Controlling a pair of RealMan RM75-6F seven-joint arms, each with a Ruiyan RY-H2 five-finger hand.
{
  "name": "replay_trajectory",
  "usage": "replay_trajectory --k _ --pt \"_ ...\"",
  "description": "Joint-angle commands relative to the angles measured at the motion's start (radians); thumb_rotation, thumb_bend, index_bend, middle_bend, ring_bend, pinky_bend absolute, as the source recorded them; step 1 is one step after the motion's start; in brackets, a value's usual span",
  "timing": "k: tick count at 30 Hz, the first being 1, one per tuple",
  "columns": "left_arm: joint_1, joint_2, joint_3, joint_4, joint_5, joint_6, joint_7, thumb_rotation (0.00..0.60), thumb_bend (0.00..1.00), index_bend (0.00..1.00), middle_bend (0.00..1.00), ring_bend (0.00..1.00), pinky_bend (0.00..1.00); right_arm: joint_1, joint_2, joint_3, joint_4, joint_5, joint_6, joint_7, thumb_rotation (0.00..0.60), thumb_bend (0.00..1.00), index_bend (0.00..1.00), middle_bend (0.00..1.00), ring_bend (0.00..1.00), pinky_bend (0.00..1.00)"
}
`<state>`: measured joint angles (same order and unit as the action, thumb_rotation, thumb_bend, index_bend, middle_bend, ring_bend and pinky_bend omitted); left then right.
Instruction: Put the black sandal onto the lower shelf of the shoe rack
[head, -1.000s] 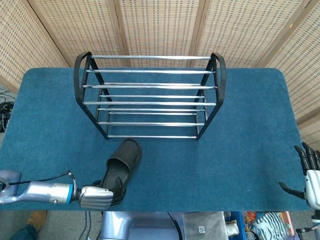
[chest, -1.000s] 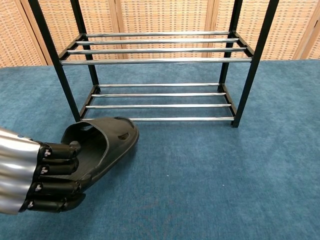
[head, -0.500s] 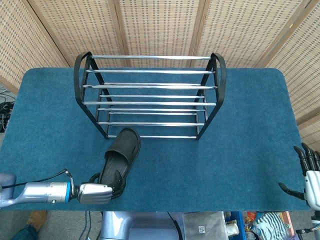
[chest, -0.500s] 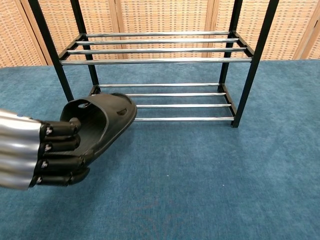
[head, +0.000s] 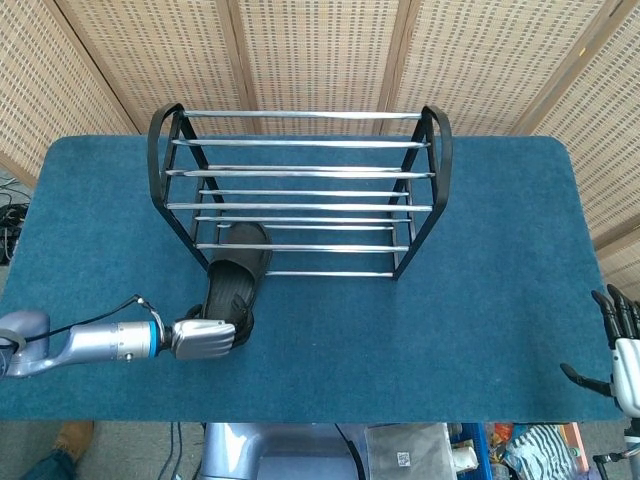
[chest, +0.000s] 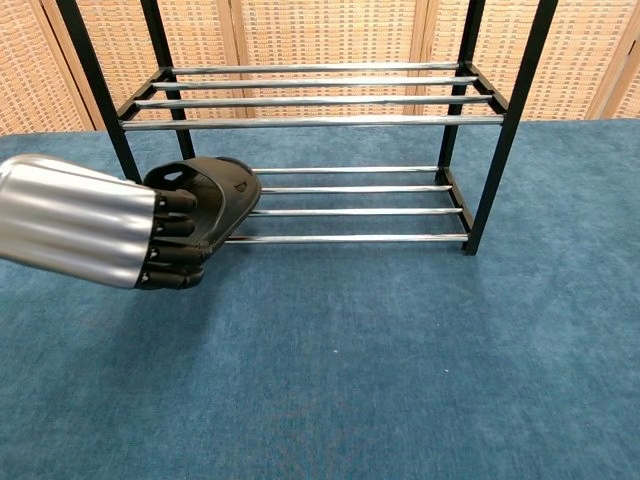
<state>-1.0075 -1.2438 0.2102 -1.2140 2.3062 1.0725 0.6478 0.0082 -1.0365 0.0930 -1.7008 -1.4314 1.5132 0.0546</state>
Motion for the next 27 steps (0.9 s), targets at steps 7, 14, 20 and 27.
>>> replay_trajectory --k 7,14,20,27 --pt "-0.029 -0.152 -0.02 0.251 -0.034 0.02 -0.141 0.6 0.12 0.79 0.58 0.45 0.41 0.013 -0.011 0.013 0.007 0.042 -0.029 -0.021 0.6 0.0 0.0 0.0 0.0 0.0" --pt "-0.048 -0.241 -0.013 0.424 -0.051 0.051 -0.23 0.6 0.12 0.79 0.58 0.45 0.41 0.024 -0.019 0.025 0.014 0.076 -0.05 -0.035 0.6 0.0 0.0 0.0 0.0 0.0" --pt "-0.049 -0.306 -0.001 0.513 -0.065 0.079 -0.27 0.6 0.12 0.54 0.24 0.18 0.27 0.028 -0.023 0.029 0.018 0.091 -0.059 -0.043 0.6 0.0 0.0 0.0 0.0 0.0" --pt "-0.016 -0.33 -0.031 0.494 -0.139 0.036 -0.18 0.6 0.12 0.0 0.0 0.0 0.0 0.026 -0.019 0.024 0.012 0.089 -0.061 -0.049 0.6 0.0 0.0 0.0 0.0 0.0"
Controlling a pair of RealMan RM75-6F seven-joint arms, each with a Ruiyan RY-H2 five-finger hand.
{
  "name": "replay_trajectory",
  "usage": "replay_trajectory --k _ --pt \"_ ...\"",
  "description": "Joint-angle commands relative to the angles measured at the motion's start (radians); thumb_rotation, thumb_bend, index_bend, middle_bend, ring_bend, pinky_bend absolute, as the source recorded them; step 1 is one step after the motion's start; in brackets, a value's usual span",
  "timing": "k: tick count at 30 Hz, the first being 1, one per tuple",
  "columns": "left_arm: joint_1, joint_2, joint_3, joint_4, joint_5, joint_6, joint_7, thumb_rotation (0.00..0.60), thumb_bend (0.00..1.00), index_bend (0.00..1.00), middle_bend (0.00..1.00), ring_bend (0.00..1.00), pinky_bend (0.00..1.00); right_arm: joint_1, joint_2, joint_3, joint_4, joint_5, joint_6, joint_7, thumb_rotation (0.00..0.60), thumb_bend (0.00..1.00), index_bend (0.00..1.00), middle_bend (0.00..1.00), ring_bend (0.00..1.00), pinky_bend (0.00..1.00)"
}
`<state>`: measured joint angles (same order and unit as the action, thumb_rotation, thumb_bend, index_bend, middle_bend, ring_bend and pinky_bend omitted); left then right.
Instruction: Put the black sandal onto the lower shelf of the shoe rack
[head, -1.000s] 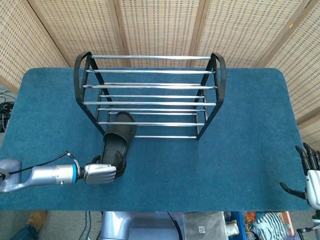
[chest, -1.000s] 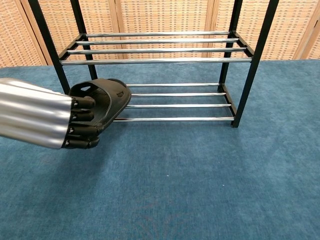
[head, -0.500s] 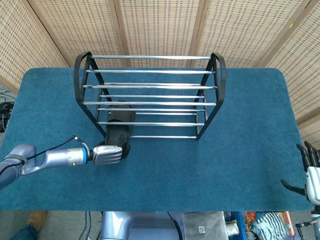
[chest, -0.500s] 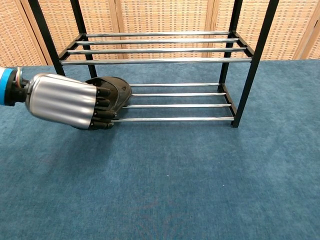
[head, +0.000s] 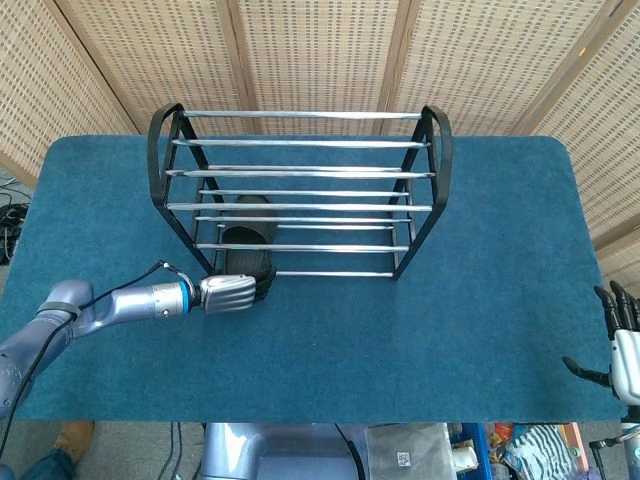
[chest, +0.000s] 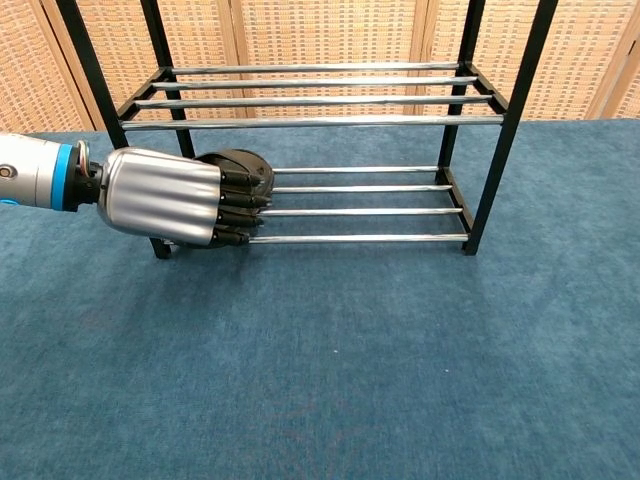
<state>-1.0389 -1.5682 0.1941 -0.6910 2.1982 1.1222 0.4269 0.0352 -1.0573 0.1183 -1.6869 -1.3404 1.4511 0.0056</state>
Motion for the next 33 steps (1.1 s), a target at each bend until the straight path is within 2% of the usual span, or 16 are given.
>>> replay_trajectory --k 1,12,16,20,24,26,28,31,33 --pt "0.019 -0.001 -0.019 -0.046 -0.041 -0.019 0.059 0.6 0.12 0.0 0.0 0.0 0.0 -0.002 0.003 -0.002 -0.004 -0.005 0.003 0.001 0.6 0.0 0.0 0.0 0.0 0.0" --pt "0.027 0.12 -0.01 -0.271 -0.056 -0.034 0.194 0.6 0.12 0.0 0.0 0.0 0.0 -0.016 0.021 -0.012 -0.02 -0.04 0.029 0.033 0.6 0.0 0.0 0.0 0.0 0.0" --pt "0.052 0.202 0.011 -0.406 -0.046 0.007 0.223 0.6 0.12 0.0 0.0 0.0 0.0 -0.025 0.031 -0.022 -0.026 -0.067 0.044 0.051 0.6 0.0 0.0 0.0 0.0 0.0" --pt "0.098 0.272 0.064 -0.516 -0.006 0.122 0.168 0.6 0.12 0.0 0.0 0.0 0.0 -0.033 0.04 -0.031 -0.03 -0.086 0.055 0.068 0.6 0.0 0.0 0.0 0.0 0.0" --pt "0.189 0.318 0.119 -0.524 0.016 0.29 0.084 0.6 0.12 0.0 0.0 0.0 0.0 -0.038 0.047 -0.04 -0.034 -0.103 0.059 0.081 0.6 0.0 0.0 0.0 0.0 0.0" --pt "0.241 0.322 0.132 -0.52 -0.01 0.342 0.046 0.6 0.12 0.0 0.0 0.0 0.0 -0.039 0.048 -0.043 -0.035 -0.11 0.059 0.083 0.6 0.0 0.0 0.0 0.0 0.0" --pt "0.346 0.332 0.15 -0.521 -0.094 0.413 -0.019 0.6 0.12 0.0 0.0 0.0 0.0 -0.039 0.049 -0.049 -0.037 -0.122 0.06 0.087 0.6 0.0 0.0 0.0 0.0 0.0" --pt "0.507 0.349 0.144 -0.57 -0.283 0.461 -0.073 0.6 0.12 0.0 0.0 0.0 0.0 -0.041 0.051 -0.053 -0.039 -0.135 0.064 0.092 0.6 0.0 0.0 0.0 0.0 0.0" --pt "0.614 0.362 0.109 -0.653 -0.427 0.497 -0.05 0.6 0.12 0.0 0.0 0.0 0.0 -0.042 0.052 -0.055 -0.039 -0.14 0.066 0.095 0.6 0.0 0.0 0.0 0.0 0.0"
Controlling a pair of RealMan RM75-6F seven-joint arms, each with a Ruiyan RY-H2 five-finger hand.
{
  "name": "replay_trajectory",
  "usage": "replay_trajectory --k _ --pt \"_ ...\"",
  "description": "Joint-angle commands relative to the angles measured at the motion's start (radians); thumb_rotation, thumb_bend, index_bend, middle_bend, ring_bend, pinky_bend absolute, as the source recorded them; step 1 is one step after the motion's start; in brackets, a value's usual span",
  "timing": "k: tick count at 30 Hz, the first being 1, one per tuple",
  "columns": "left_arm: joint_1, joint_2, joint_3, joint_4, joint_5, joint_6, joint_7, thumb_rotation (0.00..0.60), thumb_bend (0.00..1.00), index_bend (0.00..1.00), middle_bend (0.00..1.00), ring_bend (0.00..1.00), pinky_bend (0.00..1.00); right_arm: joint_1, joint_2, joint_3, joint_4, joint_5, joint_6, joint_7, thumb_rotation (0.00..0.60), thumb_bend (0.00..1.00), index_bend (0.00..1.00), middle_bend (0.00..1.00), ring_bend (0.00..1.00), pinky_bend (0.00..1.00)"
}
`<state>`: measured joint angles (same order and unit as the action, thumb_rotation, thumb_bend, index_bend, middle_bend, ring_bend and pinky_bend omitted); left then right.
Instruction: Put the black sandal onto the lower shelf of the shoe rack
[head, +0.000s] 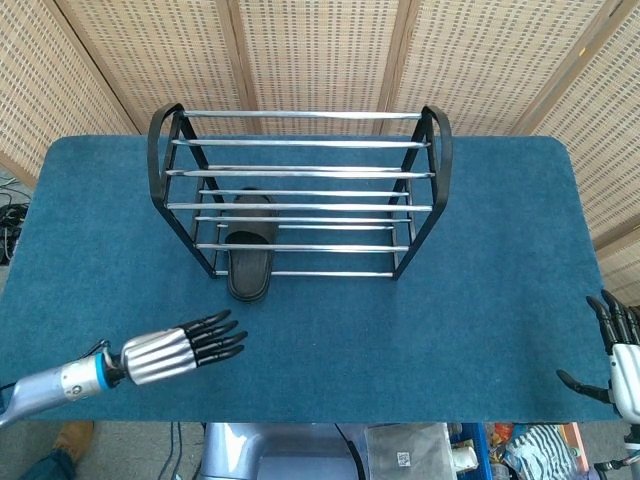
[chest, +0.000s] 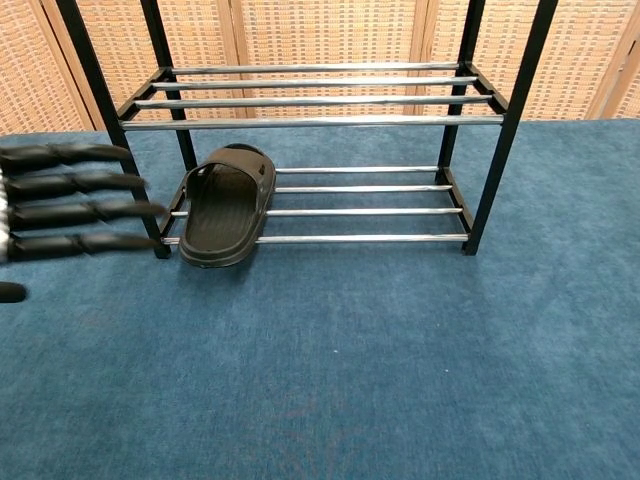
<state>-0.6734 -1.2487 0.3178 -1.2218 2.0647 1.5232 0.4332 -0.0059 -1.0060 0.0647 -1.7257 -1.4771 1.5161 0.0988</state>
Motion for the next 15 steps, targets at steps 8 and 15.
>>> replay_trajectory --k 8,15 --pt "0.434 0.126 -0.174 -0.555 -0.81 0.06 -0.007 0.6 0.12 0.0 0.0 0.0 0.0 0.003 -0.004 -0.006 -0.004 -0.014 -0.002 -0.013 0.6 0.0 0.0 0.0 0.0 0.0" --pt "0.464 0.092 -0.294 -0.533 -0.956 0.048 -0.12 0.6 0.11 0.0 0.0 0.0 0.0 0.004 -0.012 -0.009 -0.005 -0.019 0.0 -0.031 0.6 0.0 0.0 0.0 0.0 0.0"
